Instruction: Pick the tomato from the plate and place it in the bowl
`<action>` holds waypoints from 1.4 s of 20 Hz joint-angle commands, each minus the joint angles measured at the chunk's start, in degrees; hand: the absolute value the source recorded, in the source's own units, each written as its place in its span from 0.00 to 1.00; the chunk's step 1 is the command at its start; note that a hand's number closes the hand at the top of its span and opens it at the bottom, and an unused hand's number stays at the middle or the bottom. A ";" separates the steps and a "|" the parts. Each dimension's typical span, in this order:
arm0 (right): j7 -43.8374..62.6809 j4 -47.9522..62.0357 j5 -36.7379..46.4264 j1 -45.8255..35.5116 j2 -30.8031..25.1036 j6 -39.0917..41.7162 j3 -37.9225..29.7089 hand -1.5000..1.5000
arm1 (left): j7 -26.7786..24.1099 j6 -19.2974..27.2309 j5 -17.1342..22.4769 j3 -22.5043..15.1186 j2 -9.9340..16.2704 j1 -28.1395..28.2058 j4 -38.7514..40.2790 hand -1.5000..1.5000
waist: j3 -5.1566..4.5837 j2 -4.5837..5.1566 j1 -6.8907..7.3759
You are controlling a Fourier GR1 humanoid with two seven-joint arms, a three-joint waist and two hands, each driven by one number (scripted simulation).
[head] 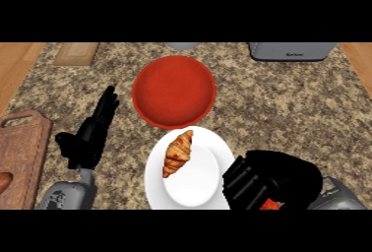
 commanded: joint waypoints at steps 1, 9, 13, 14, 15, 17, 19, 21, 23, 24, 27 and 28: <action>5.61 -5.05 -8.58 -5.16 -1.12 6.16 -7.44 1.00 | -4.30 -0.20 -0.94 0.39 -0.14 1.08 2.96 0.50 | -0.04 0.05 -0.24; 27.72 -3.82 -13.58 -17.70 7.86 0.39 -8.38 1.00 | 0.87 0.57 -1.34 0.07 -1.51 -2.05 0.51 0.50 | -0.04 0.07 0.26; 34.24 -1.50 -15.95 -24.26 8.64 -0.07 -13.29 1.00 | 1.11 -1.98 0.14 1.39 0.33 -0.44 -0.29 0.50 | -0.03 0.06 0.21; 32.36 1.78 -9.91 -25.10 12.25 -2.43 -9.68 1.00 | -3.22 -2.22 0.35 2.58 -0.27 -3.05 5.77 0.50 | -0.04 0.20 0.18; 34.13 1.46 -10.73 -25.92 13.65 -2.88 -10.39 1.00 | 1.57 -0.63 -1.25 -0.44 -1.12 1.10 -3.36 0.50 | -0.01 0.03 0.40; 39.70 4.59 -12.39 -31.10 15.91 -3.87 -10.83 1.00 | 1.35 -0.42 -1.42 0.03 -1.36 0.14 -1.04 0.50 | -0.03 0.03 0.38; 34.94 7.22 -3.95 -33.48 14.64 -4.06 -10.36 1.00 | 0.57 0.43 -2.29 -0.72 -2.55 -0.58 0.56 0.50 | -0.03 0.13 0.50; 30.54 11.29 2.68 -33.70 14.80 -5.98 -9.84 1.00 | 1.84 -1.34 -0.99 -0.22 -0.90 0.73 -3.51 0.50 | 0.00 0.14 0.87; 24.42 18.96 9.01 -36.90 14.41 -7.48 -9.21 1.00 | 1.64 -0.18 -1.95 -1.18 -2.61 -1.10 -1.18 0.50 | -0.01 0.50 1.44; 23.35 16.38 14.10 -34.10 15.11 -10.76 -5.46 1.00 | -0.28 -0.46 -2.36 -0.95 -1.95 0.51 -0.62 0.50 | -0.01 0.40 1.17; 17.10 25.25 18.73 -36.93 16.21 -14.29 -5.80 1.00 | 0.45 -1.64 -0.91 0.29 -1.32 -0.40 -0.83 0.50 | -0.01 0.39 0.97; 16.30 30.88 21.58 -39.66 18.61 -17.92 -4.97 1.00 | 0.21 -0.92 -1.90 -0.12 -1.96 -2.67 1.24 0.50 | -0.04 0.70 1.51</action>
